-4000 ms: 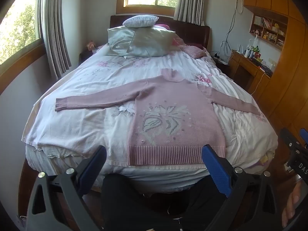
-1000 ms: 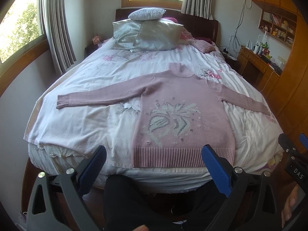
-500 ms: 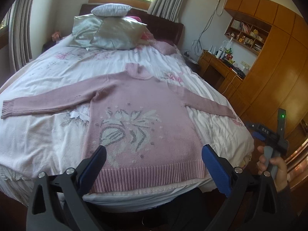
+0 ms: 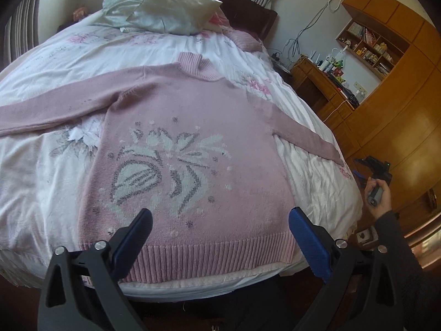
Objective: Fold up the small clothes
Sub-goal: 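Reach the right tool to the sweater sleeve cuff and close on it, then fold the held sleeve across the sweater body with the right tool, then release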
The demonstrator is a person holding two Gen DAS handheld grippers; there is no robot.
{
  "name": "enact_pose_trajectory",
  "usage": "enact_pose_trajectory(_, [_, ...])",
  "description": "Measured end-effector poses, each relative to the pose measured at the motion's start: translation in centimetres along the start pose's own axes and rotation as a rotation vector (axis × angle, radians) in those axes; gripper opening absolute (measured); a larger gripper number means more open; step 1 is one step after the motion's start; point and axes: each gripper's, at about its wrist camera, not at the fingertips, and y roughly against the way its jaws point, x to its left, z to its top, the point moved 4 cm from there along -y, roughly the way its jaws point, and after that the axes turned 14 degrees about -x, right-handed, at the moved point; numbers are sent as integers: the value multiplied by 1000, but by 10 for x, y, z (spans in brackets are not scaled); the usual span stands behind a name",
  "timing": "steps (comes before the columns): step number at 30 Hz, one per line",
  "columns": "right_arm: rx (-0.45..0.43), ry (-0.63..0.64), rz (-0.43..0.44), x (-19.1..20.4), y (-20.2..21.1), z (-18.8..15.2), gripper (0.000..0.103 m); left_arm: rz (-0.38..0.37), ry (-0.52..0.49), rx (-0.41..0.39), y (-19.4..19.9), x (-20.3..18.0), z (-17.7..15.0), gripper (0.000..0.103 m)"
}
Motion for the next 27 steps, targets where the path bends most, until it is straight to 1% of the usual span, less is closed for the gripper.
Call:
enact_pose_trajectory(3, [-24,-106,-8,-21,-32,31,47,-2,26,-1,-15,0,6,99])
enact_pose_trajectory(6, [-32,-147,-48,-37,-59,47,45,3,32,-10,-25,-1,10,99])
enact_pose_trajectory(9, [-40,-171,-90,-50,-78,54,45,12,36,0,-36,0,9,99])
enact_pose_trajectory(12, [-39,-169,-142,-58,-93,56,45,23,43,22,-45,2,6,99])
enact_pose_trajectory(16, [-48,-152,-156,-59,-108,60,41,37,49,29,-49,6,2,99])
enact_pose_trajectory(18, [-47,-146,-158,-59,-114,61,38,42,67,32,-51,11,1,99])
enact_pose_trajectory(20, [-45,-141,-158,-59,-117,60,30,40,108,38,-52,18,0,99])
enact_pose_trajectory(21, [-40,-136,-156,-59,-118,60,16,38,133,40,-53,22,-1,99])
enact_pose_trajectory(22, [-35,-129,-150,-58,-118,59,8,39,156,41,-53,26,-2,99])
enact_pose_trajectory(24, [-48,-98,-137,-50,-114,59,6,46,194,43,-52,33,-3,99])
enact_pose_trajectory(27, [-69,-29,-95,-25,-101,58,5,37,230,50,-49,40,-4,99])
